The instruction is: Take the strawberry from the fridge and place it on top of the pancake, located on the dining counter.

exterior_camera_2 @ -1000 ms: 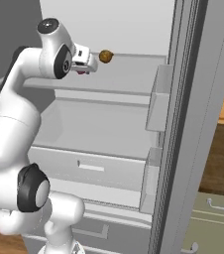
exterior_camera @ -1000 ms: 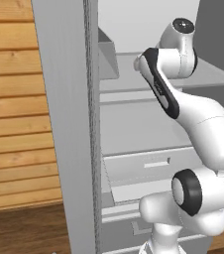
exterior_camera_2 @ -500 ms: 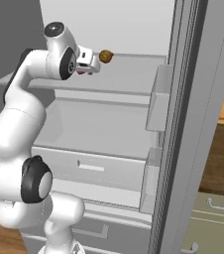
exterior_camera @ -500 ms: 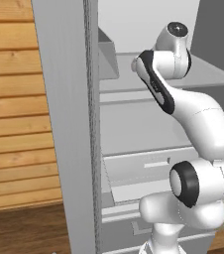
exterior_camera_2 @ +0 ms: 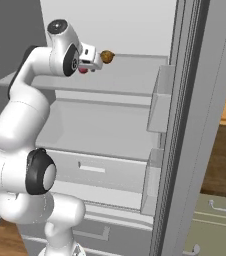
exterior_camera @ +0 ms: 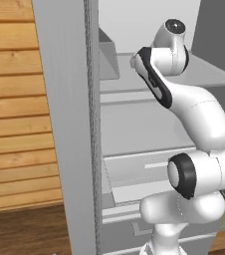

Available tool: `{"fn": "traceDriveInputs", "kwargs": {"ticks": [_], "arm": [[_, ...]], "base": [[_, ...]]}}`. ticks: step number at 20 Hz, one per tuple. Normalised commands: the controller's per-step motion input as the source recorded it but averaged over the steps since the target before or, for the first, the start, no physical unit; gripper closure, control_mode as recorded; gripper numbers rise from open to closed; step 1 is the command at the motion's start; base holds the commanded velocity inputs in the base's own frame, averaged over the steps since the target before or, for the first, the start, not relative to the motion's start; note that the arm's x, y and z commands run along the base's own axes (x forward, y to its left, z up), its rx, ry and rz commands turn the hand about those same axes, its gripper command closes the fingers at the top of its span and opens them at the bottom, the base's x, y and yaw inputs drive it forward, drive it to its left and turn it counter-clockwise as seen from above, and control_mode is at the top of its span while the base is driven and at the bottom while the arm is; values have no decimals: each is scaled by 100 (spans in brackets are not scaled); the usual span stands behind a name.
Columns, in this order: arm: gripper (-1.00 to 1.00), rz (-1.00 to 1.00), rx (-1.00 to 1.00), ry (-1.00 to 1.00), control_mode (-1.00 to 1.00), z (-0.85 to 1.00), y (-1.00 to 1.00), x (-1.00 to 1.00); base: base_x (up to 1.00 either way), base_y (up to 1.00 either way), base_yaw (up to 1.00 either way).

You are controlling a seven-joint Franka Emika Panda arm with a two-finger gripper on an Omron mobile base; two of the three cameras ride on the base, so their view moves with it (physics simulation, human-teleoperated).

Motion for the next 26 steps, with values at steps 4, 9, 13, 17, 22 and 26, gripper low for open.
{"fn": "traceDriveInputs", "kwargs": {"ticks": [4, 9, 13, 17, 22, 26], "arm": [[-100, 0, 0, 0, -100, -1, 0, -11], [-100, 0, 0, 0, -100, -8, 0, 0], [100, 0, 0, 0, -100, -15, 0, 1], [100, 0, 0, 0, -100, -14, -6, 6], [100, 0, 0, -3, -100, -12, -3, -7], [100, 0, 0, -24, -100, 0, 0, -68]], "base": [[0, 0, 0], [0, 0, 0], [0, 0, 0], [0, 0, 0], [0, 0, 0], [0, 0, 0]]}}
